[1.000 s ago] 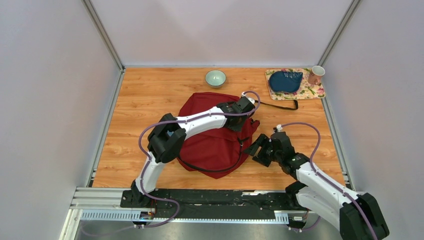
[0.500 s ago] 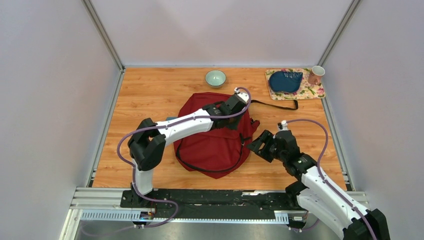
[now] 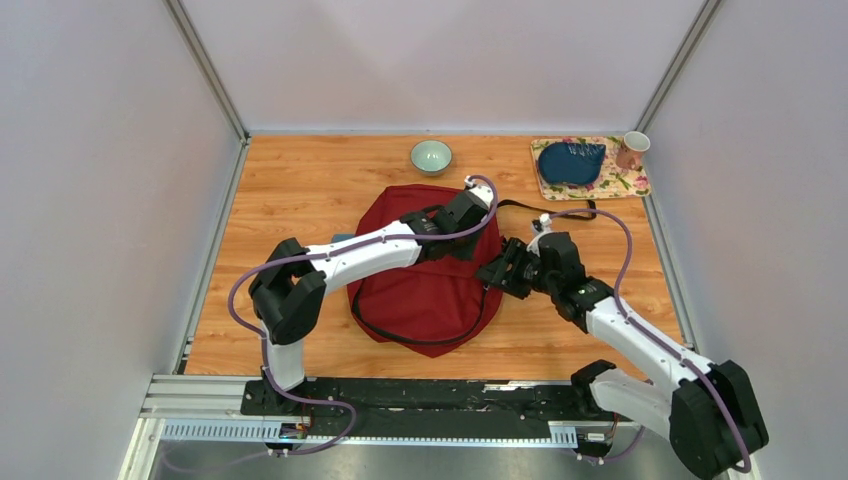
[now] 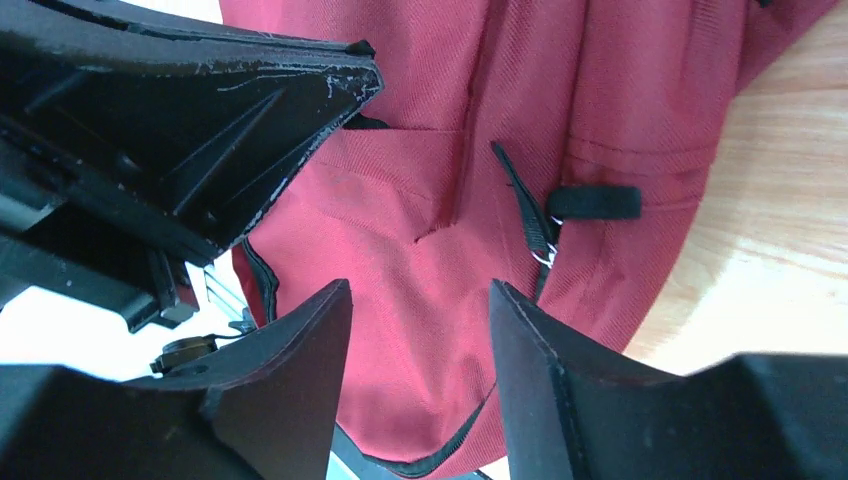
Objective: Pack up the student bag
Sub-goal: Unzip the student bag at the center of the board.
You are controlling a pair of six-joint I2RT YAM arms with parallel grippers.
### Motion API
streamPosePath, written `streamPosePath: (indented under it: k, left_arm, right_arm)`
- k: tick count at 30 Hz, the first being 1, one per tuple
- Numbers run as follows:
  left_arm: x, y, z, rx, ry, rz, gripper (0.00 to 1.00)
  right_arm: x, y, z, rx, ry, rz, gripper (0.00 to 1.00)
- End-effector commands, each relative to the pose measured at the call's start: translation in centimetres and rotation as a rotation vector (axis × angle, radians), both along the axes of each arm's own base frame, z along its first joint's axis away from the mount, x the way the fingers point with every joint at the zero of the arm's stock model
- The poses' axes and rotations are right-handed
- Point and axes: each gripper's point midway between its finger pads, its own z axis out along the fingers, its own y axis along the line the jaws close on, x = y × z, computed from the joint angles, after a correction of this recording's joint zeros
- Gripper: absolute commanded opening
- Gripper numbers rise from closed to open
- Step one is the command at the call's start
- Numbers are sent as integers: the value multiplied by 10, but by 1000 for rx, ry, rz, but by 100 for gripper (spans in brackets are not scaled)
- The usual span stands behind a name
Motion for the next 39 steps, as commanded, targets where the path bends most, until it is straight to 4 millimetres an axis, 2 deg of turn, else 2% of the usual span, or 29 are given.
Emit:
streamPosePath:
  k: [1,4,6,7,19,25,30,33,36,39]
  left_arm:
    - [-1,-7,35,-95,-43,0,0]
    - [-1,-7,35,-103,-41,1,0]
    - [-1,-7,34,-104,-39,1,0]
    - [-1,-7,34,-105,-40,1,0]
    - [-1,-7,38,-118,-45,1,0]
    - [-2,-5,41,-129,-52,1,0]
    - [-1,-4,39,-137,-44,11,0]
    - [-2,-6,40,-145,-41,8,0]
    - [-2,-5,38,-144,-38,10,0]
    - [-1,-4,37,-142,-37,14,0]
  right_arm:
    - [21,17,31,55,-110,65,55]
    - [27,21,31,65,-107,74,45]
    - [29,22,27,61,-88,80,44]
    - [31,26,31,76,-106,96,41]
    - [39,29,9,56,-43,103,37]
    - [44,18,4,43,-32,58,42]
    - [48,21,4,45,-28,73,47]
    - [49,26,8,67,-34,95,46]
    - [48,30,12,90,-49,117,39]
    - [46,33,16,108,-56,137,27]
